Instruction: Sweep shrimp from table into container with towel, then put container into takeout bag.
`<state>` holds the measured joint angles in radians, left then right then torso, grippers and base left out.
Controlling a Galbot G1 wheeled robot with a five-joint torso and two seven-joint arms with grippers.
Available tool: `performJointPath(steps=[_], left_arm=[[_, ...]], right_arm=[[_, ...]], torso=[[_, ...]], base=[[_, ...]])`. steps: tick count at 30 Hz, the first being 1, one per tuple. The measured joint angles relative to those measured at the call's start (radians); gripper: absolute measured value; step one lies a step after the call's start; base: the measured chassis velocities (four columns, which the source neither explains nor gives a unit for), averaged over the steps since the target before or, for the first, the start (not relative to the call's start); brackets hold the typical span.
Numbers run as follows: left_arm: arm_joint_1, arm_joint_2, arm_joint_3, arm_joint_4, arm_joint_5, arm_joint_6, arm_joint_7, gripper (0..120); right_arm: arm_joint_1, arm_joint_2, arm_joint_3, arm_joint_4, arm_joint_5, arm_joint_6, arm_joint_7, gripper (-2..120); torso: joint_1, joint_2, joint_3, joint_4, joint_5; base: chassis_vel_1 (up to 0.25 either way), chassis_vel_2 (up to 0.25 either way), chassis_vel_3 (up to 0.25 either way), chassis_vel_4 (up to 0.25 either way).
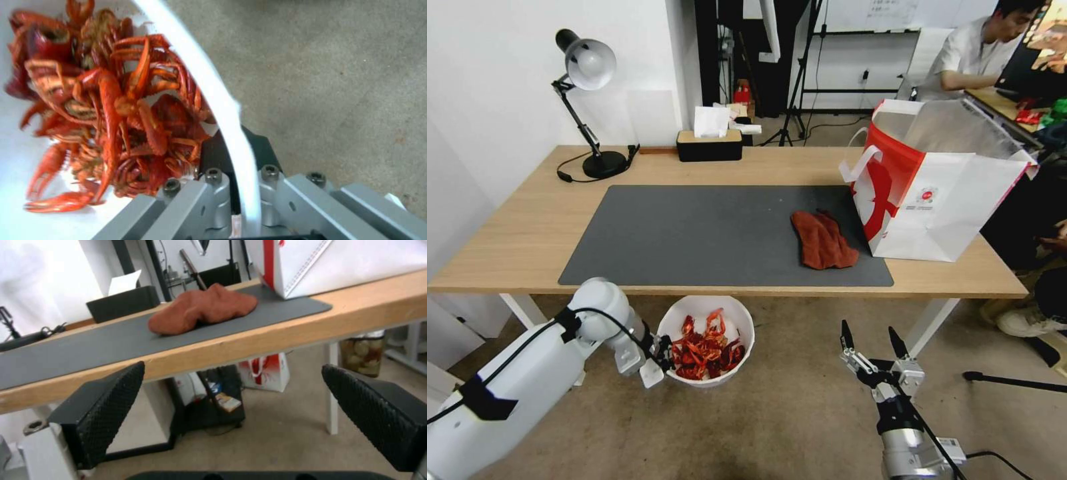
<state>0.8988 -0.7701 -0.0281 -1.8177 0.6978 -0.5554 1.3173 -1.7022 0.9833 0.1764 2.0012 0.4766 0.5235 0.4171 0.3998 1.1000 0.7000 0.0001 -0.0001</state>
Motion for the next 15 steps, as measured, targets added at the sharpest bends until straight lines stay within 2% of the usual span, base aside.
performJointPath(steps=[1,3,4,5,6,7,9,10,11,13,15], left_arm=[[0.022,0.007,-0.022,-0.025,0.001,-0.002,-0.002,0],[0.022,0.007,-0.022,-0.025,0.001,-0.002,-0.002,0],[0.067,0.021,-0.056,-0.075,0.001,-0.002,-0.01,0],[0.143,0.045,-0.097,-0.142,-0.003,0.007,-0.02,0],[0.259,0.08,-0.164,-0.249,-0.009,0.015,-0.027,0],[0.259,0.08,-0.164,-0.249,-0.009,0.015,-0.027,0],[0.347,0.097,-0.22,-0.336,-0.012,0.013,-0.032,0],[0.375,0.101,-0.238,-0.366,-0.012,0.011,-0.034,0],[0.375,0.101,-0.238,-0.366,-0.012,0.011,-0.034,0],[0.425,0.108,-0.29,-0.431,-0.029,0.008,-0.034,0],[0.433,0.112,-0.308,-0.452,-0.049,0.011,-0.032,0]], right_arm=[[0.001,0.001,-0.001,0.0,0.001,0.0,-0.004,100],[0.001,0.001,-0.001,0.0,0.001,0.0,-0.004,100],[0.005,0.002,-0.004,-0.001,0.001,0.0,-0.01,100],[0.015,-0.002,-0.007,-0.007,0.001,0.0,-0.02,100],[0.026,-0.01,-0.009,-0.014,0.001,0.0,-0.074,100],[0.026,-0.01,-0.009,-0.014,0.001,0.0,-0.074,100],[0.03,-0.013,-0.013,-0.016,-0.001,0.0,-0.115,100],[0.031,-0.013,-0.014,-0.017,-0.002,0.0,-0.12,100],[0.031,-0.013,-0.014,-0.017,-0.002,0.0,-0.12,100],[0.034,-0.017,-0.016,-0.02,-0.003,0.0,-0.132,100],[0.034,-0.019,-0.016,-0.02,-0.004,0.0,-0.134,100]], torso=[[0.0,0.0,0.0,0.0,-0.0001],[0.0,0.0,0.0,0.0,-0.0001],[0.0,0.0,0.0,-0.0003,0.0003],[0.0,0.0,0.0,-0.0001,-0.0001],[0.0,0.0,0.0,0.0002,0.0001],[0.0,0.0,0.0,0.0002,0.0001],[0.0,0.0,0.0,0.0002,0.0004],[0.0,0.0,0.0,0.0001,0.0002],[0.0,0.0,0.0,0.0001,0.0002],[0.0,0.0,0.0,0.0001,0.0001],[0.0,0.0,0.0,0.0001,0.0]], base=[[0.0,0.0,0.0,0.0],[0.0,0.0,0.0,0.0],[0.0,0.0,0.0,0.0],[0.0,0.0,0.0,0.0],[0.0,0.0,0.0,0.0],[0.0,0.0,0.0,0.0],[0.0,0.0,0.0,0.0],[0.0,0.0,0.0,0.0],[0.0,0.0,0.0,0.0],[0.0,0.0,0.0,0.0],[0.0,0.0,0.0,0.0]])
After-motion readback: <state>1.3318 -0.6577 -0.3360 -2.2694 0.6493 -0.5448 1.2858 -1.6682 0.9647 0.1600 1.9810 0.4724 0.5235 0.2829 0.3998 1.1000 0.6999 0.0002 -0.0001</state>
